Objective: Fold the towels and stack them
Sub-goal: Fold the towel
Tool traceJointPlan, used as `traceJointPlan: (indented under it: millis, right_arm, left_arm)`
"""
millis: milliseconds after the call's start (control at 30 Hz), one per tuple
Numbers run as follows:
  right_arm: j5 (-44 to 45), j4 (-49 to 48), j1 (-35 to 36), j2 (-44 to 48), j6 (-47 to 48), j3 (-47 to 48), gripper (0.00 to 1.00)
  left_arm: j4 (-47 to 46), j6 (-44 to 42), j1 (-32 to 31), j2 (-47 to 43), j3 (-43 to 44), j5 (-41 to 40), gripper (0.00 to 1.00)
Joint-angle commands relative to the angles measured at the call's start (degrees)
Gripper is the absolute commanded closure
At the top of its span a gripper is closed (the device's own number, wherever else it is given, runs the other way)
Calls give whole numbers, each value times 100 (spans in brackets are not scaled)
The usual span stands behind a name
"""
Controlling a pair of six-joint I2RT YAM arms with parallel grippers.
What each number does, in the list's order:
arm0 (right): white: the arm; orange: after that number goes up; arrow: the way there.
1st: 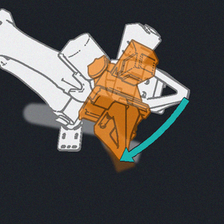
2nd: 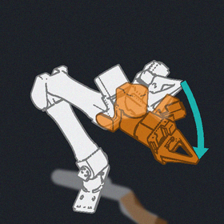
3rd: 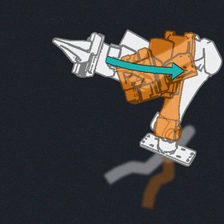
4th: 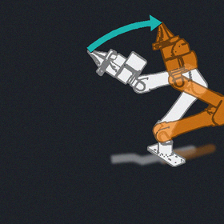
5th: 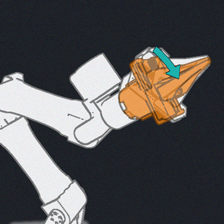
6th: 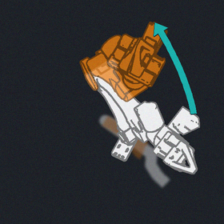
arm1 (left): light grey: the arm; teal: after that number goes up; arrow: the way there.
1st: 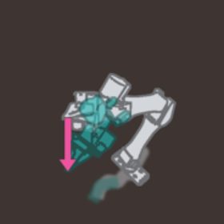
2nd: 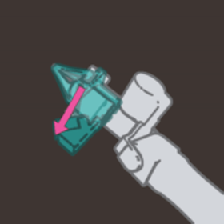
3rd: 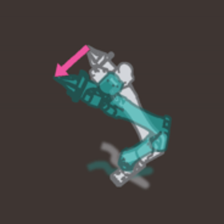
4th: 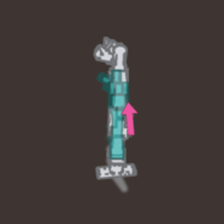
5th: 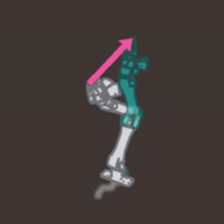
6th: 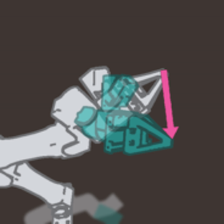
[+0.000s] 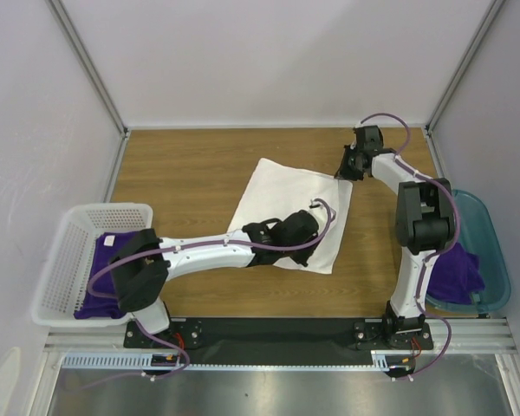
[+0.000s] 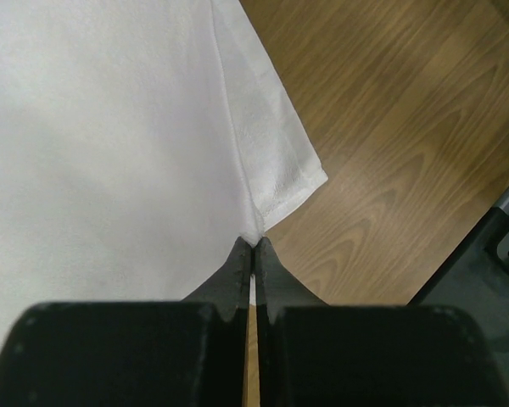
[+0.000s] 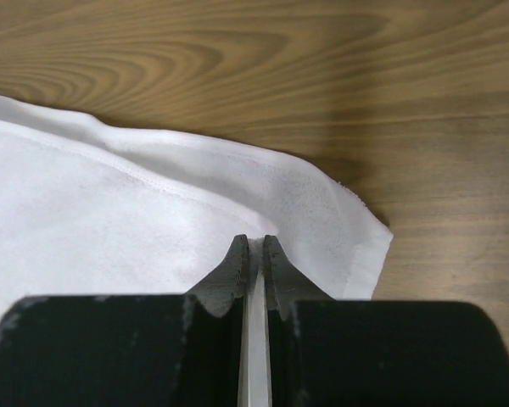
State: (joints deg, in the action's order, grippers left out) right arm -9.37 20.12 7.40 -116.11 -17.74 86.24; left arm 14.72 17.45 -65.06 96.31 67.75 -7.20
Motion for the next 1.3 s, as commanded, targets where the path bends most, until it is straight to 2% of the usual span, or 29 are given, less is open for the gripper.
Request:
traceJointPlan:
  millis: [0,267,500,700,933,1133,1267]
  right_arm:
    - [189,-263,-107,282,-28,-176,100]
    - [304,-430,-335,449,-81,-344,100]
    - [-319,-465,-415,677,-81,-327,100]
    - [-496,-501,-204,942,-186,235,100]
    - [-514,-193,-19,661,-169,1211,100]
    - [-434,-210,25,739,-99,1316,100]
    - [-286,-193,-1,705,68,1317,100]
  left_arm:
    - [-22,-119,-69,80,309,175,100]
    - [75,-128,-77,318,450,202,100]
    - [189,56,-69,38,371,-254,100]
    - [198,197,133,-717,178,-527,100]
    - [242,-14,450,-1228,230,-730,100]
    - [137,-67,503,-1343,239,-643,100]
    - [-92,21,494,-1221,213,-274,100]
